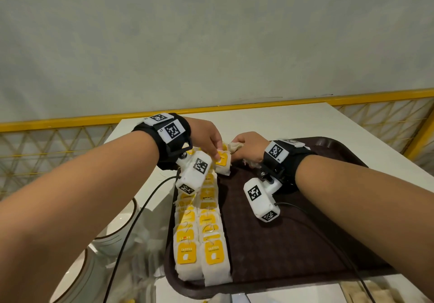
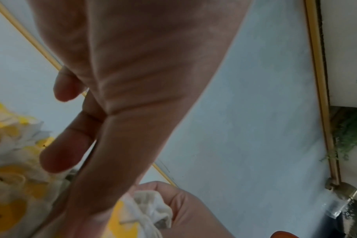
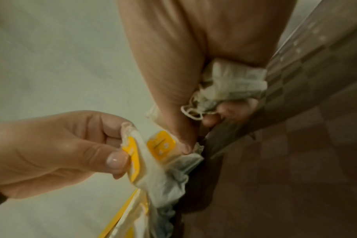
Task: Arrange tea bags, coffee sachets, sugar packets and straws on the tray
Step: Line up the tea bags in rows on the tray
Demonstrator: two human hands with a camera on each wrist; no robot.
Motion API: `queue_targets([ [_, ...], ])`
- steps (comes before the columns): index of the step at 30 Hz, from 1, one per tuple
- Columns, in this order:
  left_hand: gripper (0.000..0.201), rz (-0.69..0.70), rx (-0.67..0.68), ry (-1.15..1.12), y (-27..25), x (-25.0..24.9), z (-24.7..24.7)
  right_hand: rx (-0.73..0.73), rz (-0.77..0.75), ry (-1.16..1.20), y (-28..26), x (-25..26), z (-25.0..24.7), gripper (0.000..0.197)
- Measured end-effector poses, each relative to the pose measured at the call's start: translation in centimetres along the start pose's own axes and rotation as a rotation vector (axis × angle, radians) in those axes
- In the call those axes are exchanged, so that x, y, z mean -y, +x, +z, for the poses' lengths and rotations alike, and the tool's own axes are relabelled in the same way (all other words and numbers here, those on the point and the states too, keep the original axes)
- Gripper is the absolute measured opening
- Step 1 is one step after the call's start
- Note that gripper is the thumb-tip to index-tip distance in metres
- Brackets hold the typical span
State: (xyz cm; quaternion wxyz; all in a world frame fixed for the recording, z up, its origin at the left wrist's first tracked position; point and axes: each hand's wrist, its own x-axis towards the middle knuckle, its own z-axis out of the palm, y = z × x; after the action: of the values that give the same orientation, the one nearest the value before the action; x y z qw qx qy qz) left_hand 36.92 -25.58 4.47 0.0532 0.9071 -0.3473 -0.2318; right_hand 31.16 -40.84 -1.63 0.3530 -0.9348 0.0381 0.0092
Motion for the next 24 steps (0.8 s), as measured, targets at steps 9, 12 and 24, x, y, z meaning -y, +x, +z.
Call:
queue_targets([
  [9, 0.017, -0.078, -0.142, -0.015, 1.3, -0.1, 1.9, 0.042, 0.008, 0.016, -0.1, -0.4, 0.1, 0.016],
  [12, 0.024, -0.118, -0.211, -0.033, 1.6, 0.1, 2.0, 0.0, 0.082, 0.079, -0.2, -0.7, -0.3, 0.016],
  [24, 0.031, -0.223, -0.26, 0.038, 2.2, 0.9, 1.5, 0.048, 0.07, 0.06, -0.9, -0.3, 0.5, 0.052],
])
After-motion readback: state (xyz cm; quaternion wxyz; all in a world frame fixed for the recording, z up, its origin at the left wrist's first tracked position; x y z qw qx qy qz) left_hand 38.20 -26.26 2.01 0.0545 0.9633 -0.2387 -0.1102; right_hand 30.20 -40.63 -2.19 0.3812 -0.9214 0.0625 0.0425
